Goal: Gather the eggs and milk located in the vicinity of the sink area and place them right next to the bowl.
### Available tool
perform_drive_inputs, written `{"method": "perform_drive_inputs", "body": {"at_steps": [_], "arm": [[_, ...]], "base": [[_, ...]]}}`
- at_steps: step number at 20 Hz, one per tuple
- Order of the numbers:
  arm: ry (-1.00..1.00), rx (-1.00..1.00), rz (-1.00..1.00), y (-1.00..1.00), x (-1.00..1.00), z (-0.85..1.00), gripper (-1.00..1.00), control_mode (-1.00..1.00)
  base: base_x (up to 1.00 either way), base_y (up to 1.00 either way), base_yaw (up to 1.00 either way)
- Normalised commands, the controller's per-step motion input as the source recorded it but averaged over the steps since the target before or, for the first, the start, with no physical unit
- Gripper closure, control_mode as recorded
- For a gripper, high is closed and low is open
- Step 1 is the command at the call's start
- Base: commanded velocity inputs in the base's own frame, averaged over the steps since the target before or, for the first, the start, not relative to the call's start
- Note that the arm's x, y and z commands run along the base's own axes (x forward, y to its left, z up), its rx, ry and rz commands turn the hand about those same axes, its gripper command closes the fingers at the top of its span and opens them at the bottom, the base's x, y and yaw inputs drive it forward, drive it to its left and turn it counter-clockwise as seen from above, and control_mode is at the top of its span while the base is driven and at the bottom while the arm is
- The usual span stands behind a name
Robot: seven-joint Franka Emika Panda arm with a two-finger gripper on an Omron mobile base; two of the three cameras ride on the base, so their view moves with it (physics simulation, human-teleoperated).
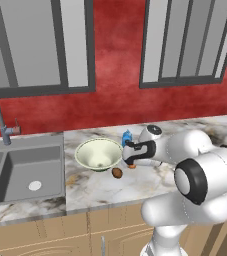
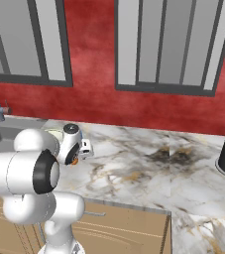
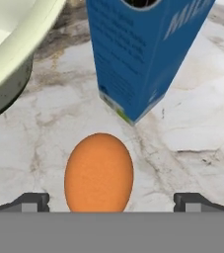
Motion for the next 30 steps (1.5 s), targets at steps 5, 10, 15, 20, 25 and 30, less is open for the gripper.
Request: {"method": "perform_drive_inputs", "body": {"at_steps": [5, 10, 15, 20, 25, 30], "arm": [[0.00, 0.02, 0.00, 0.00, 0.00, -0.12, -1.00, -1.00], [0.00, 0.02, 0.00, 0.00, 0.00, -0.08, -1.00, -1.00], [0.00, 0.00, 0.00, 0.01, 0.00, 0.00, -1.00, -1.00], [0.00, 0.00, 0.00, 0.11, 0.02, 0.00, -1.00, -1.00], [0.00, 0.00, 0.00, 0.08, 0.00, 0.00, -1.00, -1.00], [0.00, 0.00, 0.00, 0.00, 0.00, 0.00, 1.00, -1.00]], "base": [[0.00, 0.00, 0.00], [0.00, 0.00, 0.00], [0.00, 0.00, 0.00], [0.00, 0.00, 0.00], [0.00, 0.00, 0.00], [0.00, 0.00, 0.00]]}}
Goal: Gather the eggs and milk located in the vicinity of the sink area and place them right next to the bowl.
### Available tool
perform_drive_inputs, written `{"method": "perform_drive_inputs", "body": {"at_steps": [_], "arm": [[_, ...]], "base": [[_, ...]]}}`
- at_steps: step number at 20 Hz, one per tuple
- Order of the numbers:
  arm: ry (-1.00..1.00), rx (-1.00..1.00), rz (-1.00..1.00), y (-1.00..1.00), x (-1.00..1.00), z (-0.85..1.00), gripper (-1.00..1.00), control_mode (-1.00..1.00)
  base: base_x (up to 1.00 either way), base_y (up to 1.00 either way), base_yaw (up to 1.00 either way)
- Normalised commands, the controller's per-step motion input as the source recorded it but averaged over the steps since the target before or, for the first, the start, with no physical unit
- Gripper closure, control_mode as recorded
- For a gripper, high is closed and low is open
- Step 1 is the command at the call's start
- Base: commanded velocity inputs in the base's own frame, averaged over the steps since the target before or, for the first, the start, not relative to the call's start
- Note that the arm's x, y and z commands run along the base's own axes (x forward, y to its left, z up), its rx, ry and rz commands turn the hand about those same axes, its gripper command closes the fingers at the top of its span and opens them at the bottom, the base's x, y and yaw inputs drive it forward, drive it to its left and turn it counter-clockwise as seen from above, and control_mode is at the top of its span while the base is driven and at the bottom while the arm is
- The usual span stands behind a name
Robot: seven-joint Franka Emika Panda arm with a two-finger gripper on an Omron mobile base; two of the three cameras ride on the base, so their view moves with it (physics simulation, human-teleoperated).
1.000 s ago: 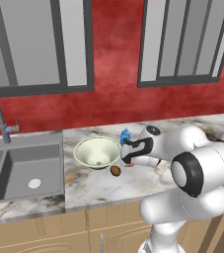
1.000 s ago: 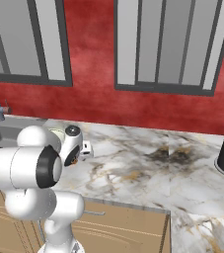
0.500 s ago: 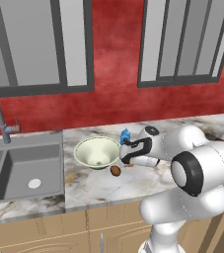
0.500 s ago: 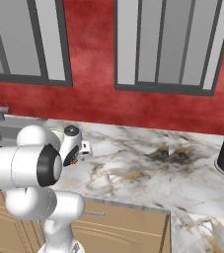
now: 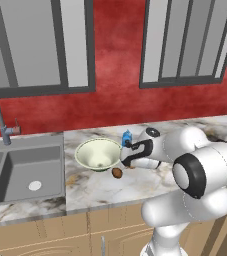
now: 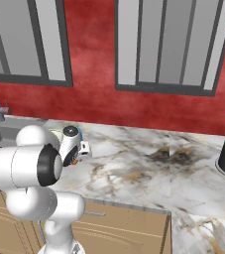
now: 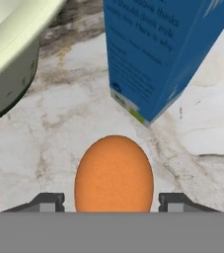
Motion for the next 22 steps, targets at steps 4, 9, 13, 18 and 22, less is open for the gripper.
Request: {"method": "perform_drive_inputs", "body": {"at_steps": [4, 9, 13, 18, 22], "arm": [[0.00, 0.00, 0.00, 0.00, 0.02, 0.00, 1.00, -1.00], [0.00, 0.00, 0.00, 0.00, 0.01, 0.00, 1.00, -1.00], [0.00, 0.00, 0.06, 0.00, -0.01, 0.00, 1.00, -1.00], [0.00, 0.03, 0.11, 0.00, -0.11, 0.00, 1.00, -1.00], [0.00, 0.07, 0.14, 0.00, -0.03, 0.00, 1.00, -1.00]], "base": [[0.00, 0.00, 0.00], [0.00, 0.00, 0.00], [0.00, 0.00, 0.00], [0.00, 0.00, 0.00], [0.00, 0.00, 0.00]]}}
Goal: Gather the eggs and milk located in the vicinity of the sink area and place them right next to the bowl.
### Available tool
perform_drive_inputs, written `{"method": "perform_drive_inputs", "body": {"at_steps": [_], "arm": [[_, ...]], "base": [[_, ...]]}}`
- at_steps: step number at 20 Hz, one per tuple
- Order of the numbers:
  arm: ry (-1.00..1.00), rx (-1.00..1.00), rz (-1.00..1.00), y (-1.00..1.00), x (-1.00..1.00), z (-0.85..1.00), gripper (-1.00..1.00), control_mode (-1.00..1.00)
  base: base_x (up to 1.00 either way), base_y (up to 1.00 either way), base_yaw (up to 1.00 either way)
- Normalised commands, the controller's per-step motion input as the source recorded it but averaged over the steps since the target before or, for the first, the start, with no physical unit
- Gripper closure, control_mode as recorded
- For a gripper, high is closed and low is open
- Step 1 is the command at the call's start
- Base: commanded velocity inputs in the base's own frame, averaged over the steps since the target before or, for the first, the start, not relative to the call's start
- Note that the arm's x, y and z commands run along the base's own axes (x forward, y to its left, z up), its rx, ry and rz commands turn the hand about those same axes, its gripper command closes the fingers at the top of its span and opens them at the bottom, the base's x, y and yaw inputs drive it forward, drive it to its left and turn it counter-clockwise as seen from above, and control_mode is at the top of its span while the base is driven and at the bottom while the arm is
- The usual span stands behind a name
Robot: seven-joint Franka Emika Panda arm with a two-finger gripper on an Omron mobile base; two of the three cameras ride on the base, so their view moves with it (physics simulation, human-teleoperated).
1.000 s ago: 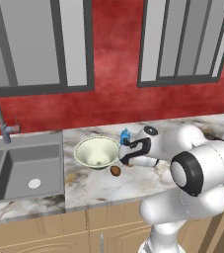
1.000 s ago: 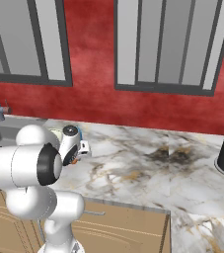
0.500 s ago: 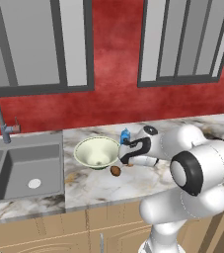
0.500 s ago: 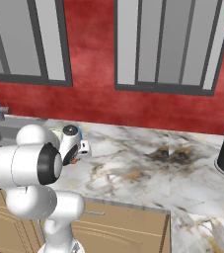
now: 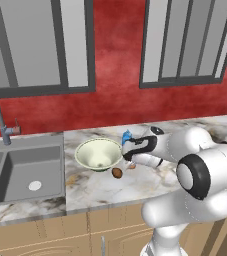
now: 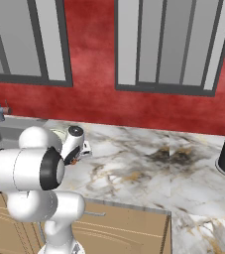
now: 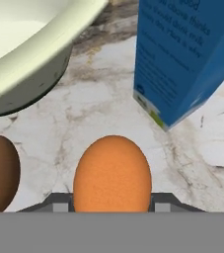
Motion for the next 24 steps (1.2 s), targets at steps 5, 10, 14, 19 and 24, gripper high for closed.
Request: {"method": "perform_drive_inputs", "body": {"at_steps": [5, 10, 14, 19, 24], "arm": [[0.00, 0.06, 0.14, 0.00, 0.00, 0.00, 1.00, -1.00], [0.00, 0.03, 0.11, 0.04, 0.00, 0.00, 1.00, -1.00], [0.00, 0.02, 0.09, 0.13, 0.00, 0.00, 1.00, -1.00], [0.00, 0.02, 0.06, 0.18, 0.00, 0.00, 1.00, -1.00], [0.00, 0.01, 0.04, 0.15, 0.00, 0.00, 1.00, -1.00]], "base": [[0.00, 0.00, 0.00], [0.00, 0.00, 0.00], [0.00, 0.00, 0.00], [0.00, 0.00, 0.00], [0.00, 0.00, 0.00]]}}
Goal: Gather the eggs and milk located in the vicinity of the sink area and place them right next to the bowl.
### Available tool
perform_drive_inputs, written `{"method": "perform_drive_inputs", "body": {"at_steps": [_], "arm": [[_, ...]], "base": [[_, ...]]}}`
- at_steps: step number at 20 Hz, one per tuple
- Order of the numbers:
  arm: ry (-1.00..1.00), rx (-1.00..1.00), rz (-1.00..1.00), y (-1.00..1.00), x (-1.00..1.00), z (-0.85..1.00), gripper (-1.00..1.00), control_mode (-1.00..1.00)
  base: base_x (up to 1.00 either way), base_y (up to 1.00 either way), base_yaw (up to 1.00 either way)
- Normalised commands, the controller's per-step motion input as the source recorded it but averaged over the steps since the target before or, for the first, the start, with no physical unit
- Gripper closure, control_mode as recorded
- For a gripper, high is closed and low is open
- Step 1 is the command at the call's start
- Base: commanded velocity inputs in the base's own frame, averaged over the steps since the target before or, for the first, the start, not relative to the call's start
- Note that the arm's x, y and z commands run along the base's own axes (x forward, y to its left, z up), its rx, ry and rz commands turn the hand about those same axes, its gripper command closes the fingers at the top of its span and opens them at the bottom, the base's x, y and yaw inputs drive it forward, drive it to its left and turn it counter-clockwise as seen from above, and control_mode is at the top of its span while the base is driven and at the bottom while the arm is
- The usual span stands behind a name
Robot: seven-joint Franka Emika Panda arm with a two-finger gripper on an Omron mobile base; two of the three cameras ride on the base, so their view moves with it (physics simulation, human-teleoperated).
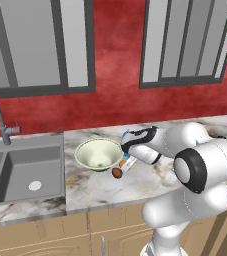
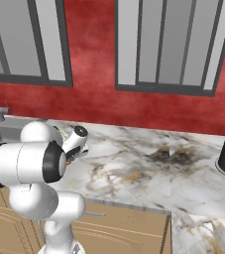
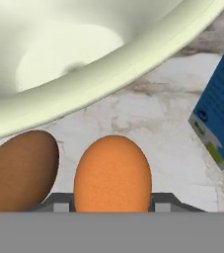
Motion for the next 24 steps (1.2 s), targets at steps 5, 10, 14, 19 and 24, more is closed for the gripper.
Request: {"method": "perform_drive_inputs", "body": {"at_steps": [5, 10, 14, 19, 24], "arm": [[0.00, 0.00, 0.03, 0.11, 0.00, 0.00, 1.00, -1.00], [-0.01, 0.00, 0.01, 0.01, 0.04, 0.00, 1.00, -1.00], [-0.01, 0.00, 0.02, 0.00, 0.00, 0.00, -1.00, -1.00], [0.00, 0.00, 0.02, 0.00, 0.00, 0.00, -1.00, -1.00], [0.00, 0.00, 0.00, 0.00, 0.00, 0.00, -1.00, -1.00]], "base": [[0.00, 0.00, 0.00], [0.00, 0.00, 0.00], [0.00, 0.00, 0.00], [0.00, 0.00, 0.00], [0.00, 0.00, 0.00]]}}
